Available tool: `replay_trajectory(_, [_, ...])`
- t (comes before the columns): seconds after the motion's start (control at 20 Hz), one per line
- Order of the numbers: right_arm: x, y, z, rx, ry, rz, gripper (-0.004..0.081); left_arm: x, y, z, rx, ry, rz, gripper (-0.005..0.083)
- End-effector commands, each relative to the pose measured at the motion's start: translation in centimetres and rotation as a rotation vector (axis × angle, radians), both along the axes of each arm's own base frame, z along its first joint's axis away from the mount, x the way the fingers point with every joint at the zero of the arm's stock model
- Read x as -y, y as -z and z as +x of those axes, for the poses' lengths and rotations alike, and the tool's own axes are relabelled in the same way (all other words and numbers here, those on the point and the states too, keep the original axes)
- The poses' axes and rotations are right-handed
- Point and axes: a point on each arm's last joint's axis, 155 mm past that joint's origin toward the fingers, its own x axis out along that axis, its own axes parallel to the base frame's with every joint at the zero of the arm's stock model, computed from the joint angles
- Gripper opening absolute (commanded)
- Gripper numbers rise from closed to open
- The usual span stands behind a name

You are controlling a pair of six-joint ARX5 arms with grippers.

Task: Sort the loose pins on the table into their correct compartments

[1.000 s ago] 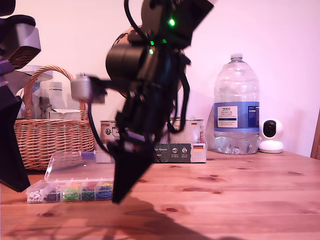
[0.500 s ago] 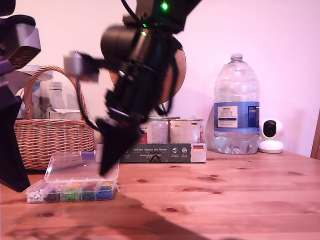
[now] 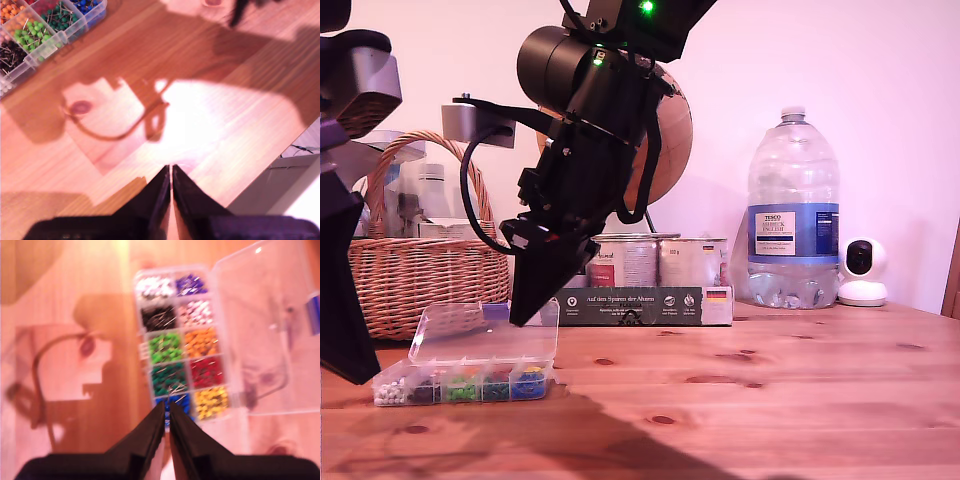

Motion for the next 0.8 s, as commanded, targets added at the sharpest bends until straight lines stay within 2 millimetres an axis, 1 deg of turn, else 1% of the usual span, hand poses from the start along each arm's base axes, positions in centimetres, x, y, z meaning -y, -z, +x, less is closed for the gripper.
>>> replay_trajectory(0.0, [0.3, 1.7, 0.2, -0.022, 0.013, -0.021, -0.0012, -0.2, 0.5, -0.2, -0.013, -0.007, 0.006, -0.0021])
replay_trajectory(0.2, [0.8, 3.6, 0.7, -0.03, 0.04, -0.062, -0.0012, -0.2, 0.6, -0.3, -0.018, -0.005, 0.006, -0.0021])
replay_trajectory(0.35, [0.8, 4.3, 0.7, -0.038, 0.044, -0.066, -0.0012, -0.2, 0.6, -0.3, -0.018, -0.005, 0.005, -0.0021])
replay_trajectory(0.75, [0.8, 4.3, 0.6, -0.045, 0.045, -0.063, -0.0012, -0.2, 0.6, -0.3, -0.018, -0.005, 0.005, -0.0021])
